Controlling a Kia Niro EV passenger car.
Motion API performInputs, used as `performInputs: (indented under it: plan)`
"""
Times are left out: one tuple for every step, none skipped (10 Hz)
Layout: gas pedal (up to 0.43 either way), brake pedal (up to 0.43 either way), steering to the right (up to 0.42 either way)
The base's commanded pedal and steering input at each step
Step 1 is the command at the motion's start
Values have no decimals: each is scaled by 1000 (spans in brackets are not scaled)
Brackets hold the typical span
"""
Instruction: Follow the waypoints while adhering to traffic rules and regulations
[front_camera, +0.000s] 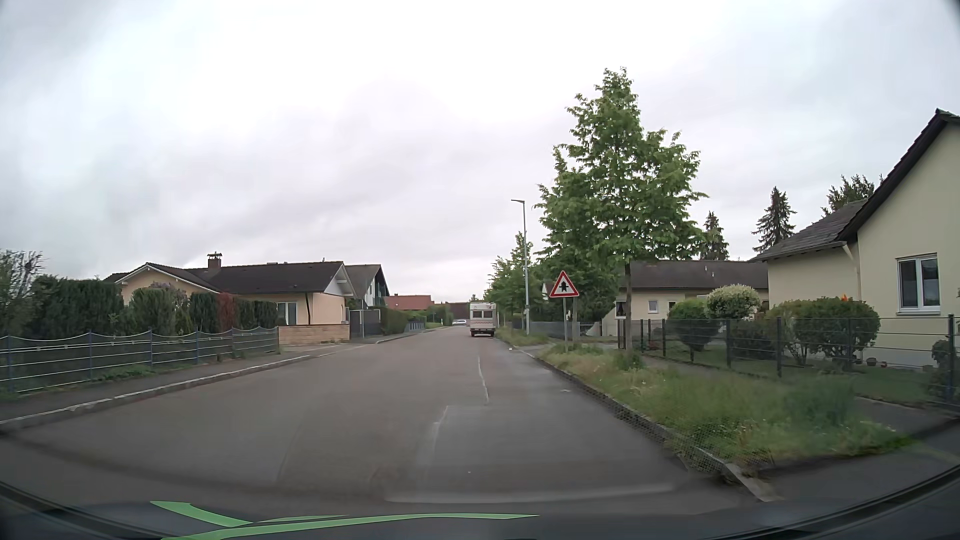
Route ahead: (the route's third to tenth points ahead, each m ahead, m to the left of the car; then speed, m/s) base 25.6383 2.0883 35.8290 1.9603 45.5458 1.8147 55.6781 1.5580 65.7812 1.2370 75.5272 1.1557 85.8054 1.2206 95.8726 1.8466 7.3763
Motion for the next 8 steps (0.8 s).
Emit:
performInputs:
  plan:
    - [59, 0, 2]
    - [59, 0, 3]
    - [59, 0, 2]
    - [59, 0, 1]
    - [59, 0, 2]
    - [59, 0, 1]
    - [59, 0, 1]
    - [59, 0, 1]
